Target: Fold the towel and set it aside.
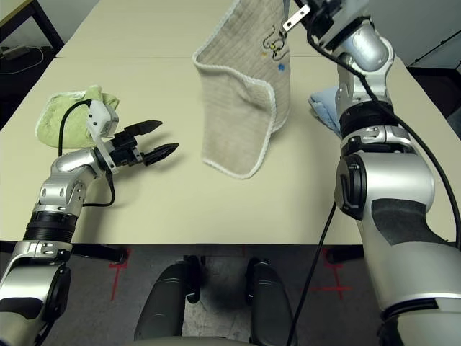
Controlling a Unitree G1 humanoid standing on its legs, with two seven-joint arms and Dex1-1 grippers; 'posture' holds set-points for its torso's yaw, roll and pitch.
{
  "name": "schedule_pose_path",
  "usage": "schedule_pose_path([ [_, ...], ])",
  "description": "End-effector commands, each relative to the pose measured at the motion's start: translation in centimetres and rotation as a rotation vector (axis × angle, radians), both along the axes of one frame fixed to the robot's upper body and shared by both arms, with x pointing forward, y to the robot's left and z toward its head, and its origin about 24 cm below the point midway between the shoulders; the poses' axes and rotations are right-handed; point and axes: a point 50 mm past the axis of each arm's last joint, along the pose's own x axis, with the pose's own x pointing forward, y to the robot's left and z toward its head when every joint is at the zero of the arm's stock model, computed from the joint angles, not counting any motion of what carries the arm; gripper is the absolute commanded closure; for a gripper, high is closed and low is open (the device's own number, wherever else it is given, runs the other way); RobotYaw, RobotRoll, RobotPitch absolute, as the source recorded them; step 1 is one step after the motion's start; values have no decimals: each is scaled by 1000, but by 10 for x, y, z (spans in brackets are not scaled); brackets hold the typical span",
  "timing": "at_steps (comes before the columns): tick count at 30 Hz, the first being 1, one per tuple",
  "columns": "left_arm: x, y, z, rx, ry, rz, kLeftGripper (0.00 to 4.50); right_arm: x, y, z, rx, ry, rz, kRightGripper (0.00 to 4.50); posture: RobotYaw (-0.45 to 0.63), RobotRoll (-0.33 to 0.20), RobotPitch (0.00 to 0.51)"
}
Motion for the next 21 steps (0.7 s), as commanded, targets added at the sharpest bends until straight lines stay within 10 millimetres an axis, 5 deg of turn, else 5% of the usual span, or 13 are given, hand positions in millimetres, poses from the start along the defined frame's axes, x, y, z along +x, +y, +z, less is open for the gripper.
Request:
schedule_pose_path([
  [1, 2, -4, -3, 11, 3, -7, 0, -8, -7, 19, 35, -70, 8, 4442, 48, 0, 160],
  [6, 6, -7, -3, -12, 4, -1, 0, -16, -8, 31, 22, -116, 50, 4442, 44, 0, 158],
  [21, 27, -35, -11, -135, 143, -13, 0, -16, -17, 20, 6, -88, 89, 4442, 22, 0, 158],
])
